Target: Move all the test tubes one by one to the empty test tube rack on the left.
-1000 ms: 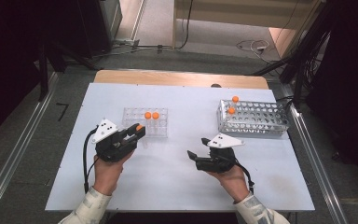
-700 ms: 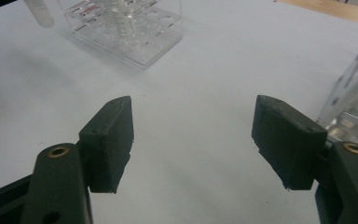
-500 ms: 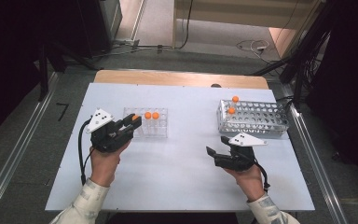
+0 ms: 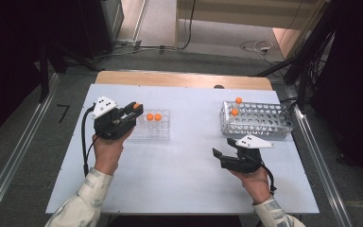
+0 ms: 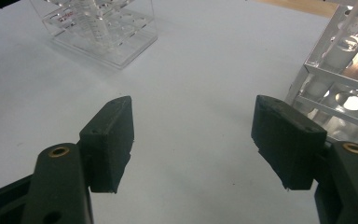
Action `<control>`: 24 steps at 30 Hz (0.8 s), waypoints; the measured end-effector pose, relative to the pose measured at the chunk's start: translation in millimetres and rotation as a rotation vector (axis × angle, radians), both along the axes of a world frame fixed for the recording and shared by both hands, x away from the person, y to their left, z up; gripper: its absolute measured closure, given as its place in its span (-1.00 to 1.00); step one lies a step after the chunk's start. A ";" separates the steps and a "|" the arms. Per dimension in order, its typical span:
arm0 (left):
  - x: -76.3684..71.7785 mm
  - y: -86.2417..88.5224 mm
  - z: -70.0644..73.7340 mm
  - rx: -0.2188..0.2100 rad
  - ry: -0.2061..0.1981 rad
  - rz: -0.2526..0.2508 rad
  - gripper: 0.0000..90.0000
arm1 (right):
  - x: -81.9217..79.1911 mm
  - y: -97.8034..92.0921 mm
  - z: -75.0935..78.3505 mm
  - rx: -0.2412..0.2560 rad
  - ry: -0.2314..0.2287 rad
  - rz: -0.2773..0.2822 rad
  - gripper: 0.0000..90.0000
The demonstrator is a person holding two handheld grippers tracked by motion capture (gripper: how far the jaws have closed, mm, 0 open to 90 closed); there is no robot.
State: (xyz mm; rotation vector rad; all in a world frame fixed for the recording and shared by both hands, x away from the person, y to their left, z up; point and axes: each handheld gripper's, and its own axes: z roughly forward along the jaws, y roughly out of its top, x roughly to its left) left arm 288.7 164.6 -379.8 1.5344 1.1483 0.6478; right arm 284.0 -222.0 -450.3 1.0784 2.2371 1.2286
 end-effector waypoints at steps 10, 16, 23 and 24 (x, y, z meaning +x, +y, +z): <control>16.7 -3.4 -8.7 0.025 0.017 0.034 0.54 | 0.6 -2.1 0.3 0.004 0.002 -0.004 -0.37; 19.4 -5.2 -12.4 0.032 0.020 0.039 0.54 | 0.4 -2.6 0.6 0.007 0.000 -0.005 -0.37; 17.3 -8.3 -22.3 0.052 0.014 0.055 0.54 | -0.1 -2.1 0.4 0.005 0.000 -0.003 -0.37; 17.1 -8.7 -24.9 0.055 0.014 0.061 0.54 | -0.2 -2.1 0.4 0.004 0.001 -0.003 -0.37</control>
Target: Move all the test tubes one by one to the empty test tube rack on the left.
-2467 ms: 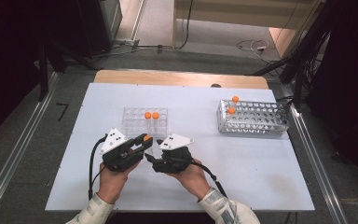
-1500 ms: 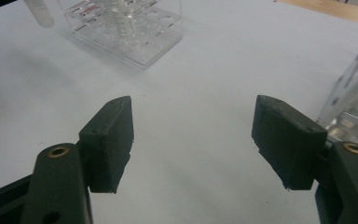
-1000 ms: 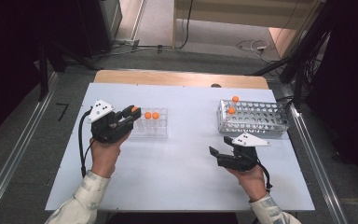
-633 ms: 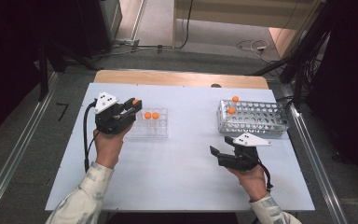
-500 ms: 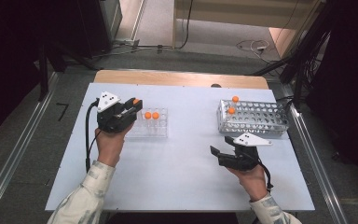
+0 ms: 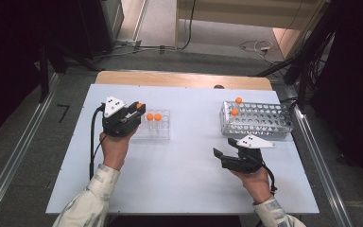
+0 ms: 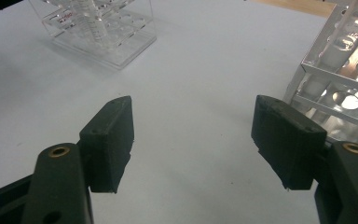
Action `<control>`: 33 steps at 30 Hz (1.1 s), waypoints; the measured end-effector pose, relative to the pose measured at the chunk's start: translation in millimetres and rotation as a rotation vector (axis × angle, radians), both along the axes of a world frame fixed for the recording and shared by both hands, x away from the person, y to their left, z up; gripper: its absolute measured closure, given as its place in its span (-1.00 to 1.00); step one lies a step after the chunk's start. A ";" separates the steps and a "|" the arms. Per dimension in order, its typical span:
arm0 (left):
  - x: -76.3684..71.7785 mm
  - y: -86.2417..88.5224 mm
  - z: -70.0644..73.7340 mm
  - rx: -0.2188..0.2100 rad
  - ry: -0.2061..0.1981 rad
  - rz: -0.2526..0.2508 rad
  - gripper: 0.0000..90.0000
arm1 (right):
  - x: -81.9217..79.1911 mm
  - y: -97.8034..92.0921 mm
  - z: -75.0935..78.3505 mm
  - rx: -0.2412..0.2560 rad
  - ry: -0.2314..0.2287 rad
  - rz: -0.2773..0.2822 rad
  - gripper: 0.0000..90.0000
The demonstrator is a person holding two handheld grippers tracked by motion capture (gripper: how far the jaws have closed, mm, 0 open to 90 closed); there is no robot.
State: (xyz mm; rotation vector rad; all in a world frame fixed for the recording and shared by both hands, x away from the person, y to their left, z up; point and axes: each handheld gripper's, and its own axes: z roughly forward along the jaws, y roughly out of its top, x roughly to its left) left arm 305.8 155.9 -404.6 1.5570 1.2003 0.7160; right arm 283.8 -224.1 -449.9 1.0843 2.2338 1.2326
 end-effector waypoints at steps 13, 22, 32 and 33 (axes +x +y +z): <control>-2.7 -5.3 -19.5 0.023 0.004 0.020 0.53 | -0.1 0.5 -0.9 -0.004 0.002 0.001 -0.37; -2.8 -3.0 -23.8 0.002 0.018 0.021 0.43 | 0.2 0.7 -1.6 -0.008 0.003 0.002 -0.37; -11.0 6.4 -22.0 -0.053 0.028 0.027 0.01 | 1.2 -2.1 -0.6 -0.001 -0.002 -0.014 -0.37; -13.4 7.5 -22.2 -0.058 0.028 0.026 -0.04 | 1.4 -2.5 -0.6 -0.002 -0.003 -0.018 -0.37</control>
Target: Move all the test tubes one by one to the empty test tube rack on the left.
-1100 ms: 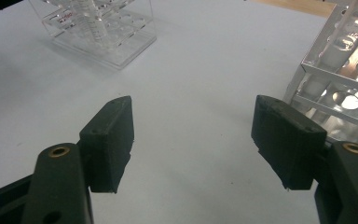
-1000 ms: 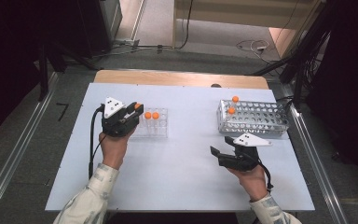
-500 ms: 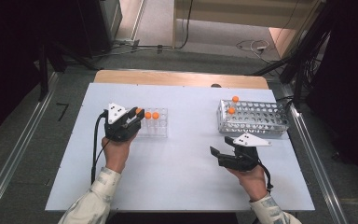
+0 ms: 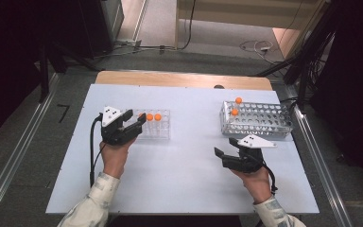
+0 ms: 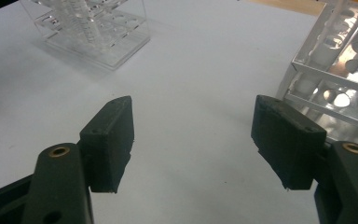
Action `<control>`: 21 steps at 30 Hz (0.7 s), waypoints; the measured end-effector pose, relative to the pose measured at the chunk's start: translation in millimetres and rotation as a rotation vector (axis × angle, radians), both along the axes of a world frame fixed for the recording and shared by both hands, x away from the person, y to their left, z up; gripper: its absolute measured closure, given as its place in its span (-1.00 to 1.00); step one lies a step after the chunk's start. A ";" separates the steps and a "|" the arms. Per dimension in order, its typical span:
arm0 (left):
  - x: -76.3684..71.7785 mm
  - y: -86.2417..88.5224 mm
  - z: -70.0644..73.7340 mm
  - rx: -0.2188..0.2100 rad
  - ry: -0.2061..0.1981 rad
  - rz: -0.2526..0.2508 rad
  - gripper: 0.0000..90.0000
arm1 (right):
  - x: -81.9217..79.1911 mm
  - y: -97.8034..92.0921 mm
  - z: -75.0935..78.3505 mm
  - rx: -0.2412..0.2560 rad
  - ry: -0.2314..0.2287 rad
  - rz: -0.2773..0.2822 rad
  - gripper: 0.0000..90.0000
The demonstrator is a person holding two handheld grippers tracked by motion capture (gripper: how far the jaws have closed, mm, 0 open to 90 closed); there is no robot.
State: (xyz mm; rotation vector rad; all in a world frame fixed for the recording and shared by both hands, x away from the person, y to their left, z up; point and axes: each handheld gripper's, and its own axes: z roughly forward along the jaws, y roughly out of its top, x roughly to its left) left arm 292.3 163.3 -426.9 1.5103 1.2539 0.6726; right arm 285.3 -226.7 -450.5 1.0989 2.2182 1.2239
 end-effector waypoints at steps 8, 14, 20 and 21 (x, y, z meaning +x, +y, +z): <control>-26.2 11.2 -12.3 0.000 0.018 0.005 -0.23 | 5.3 -4.1 2.4 0.004 -0.012 -0.057 -0.34; -43.2 14.2 -30.3 0.054 0.050 -0.007 -0.29 | 12.8 -6.0 2.6 -0.001 -0.024 -0.097 -0.30; -49.8 15.7 -37.9 0.057 0.060 -0.010 -0.33 | 25.7 -7.6 4.0 0.008 -0.031 -0.154 -0.20; -50.2 15.4 -38.3 0.053 0.059 -0.009 -0.33 | 28.3 -7.7 4.5 0.015 -0.031 -0.165 -0.17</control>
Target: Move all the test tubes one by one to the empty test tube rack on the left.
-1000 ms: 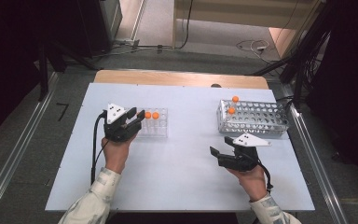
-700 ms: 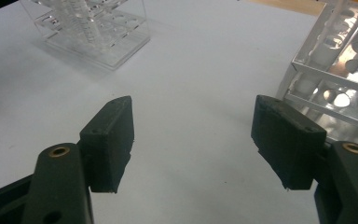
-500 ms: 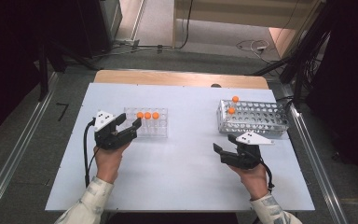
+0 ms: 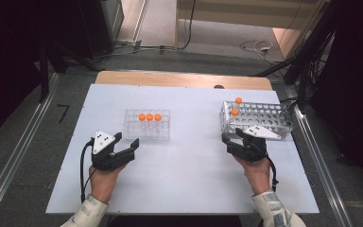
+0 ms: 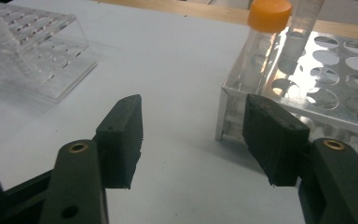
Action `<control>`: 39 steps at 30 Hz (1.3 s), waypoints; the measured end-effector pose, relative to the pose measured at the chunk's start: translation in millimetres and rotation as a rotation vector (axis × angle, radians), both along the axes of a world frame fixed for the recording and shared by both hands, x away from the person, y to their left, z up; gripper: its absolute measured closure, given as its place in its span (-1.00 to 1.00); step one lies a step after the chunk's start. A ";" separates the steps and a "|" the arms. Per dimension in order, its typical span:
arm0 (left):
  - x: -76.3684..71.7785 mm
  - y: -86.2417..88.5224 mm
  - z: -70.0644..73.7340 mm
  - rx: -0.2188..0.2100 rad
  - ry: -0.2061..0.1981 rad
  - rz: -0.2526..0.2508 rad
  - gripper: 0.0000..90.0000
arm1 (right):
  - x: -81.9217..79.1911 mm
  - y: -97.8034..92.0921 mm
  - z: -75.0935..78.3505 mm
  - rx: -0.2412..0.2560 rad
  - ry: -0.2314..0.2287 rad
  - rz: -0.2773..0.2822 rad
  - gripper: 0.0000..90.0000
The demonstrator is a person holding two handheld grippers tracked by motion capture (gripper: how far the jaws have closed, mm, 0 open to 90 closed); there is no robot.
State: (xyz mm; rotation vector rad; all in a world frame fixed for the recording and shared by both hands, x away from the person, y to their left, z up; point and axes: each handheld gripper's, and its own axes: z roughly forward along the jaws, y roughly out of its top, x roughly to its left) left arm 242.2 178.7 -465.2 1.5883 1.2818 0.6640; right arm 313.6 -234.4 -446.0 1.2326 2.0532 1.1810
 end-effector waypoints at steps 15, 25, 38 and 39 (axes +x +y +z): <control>-1.7 4.7 0.0 -0.011 -0.012 0.011 -0.31 | 49.1 -3.8 3.6 -0.006 -0.011 -0.131 0.19; -1.6 5.2 -0.4 -0.016 -0.011 0.012 -0.30 | 62.3 0.0 -5.2 -0.019 0.005 -0.122 0.44; -1.9 5.0 -0.4 -0.018 -0.010 0.009 -0.30 | 62.2 0.8 1.3 -0.015 -0.019 -0.124 0.59; -2.0 5.0 -0.4 -0.017 -0.010 0.008 -0.30 | 61.6 0.8 5.4 -0.015 -0.026 -0.123 0.60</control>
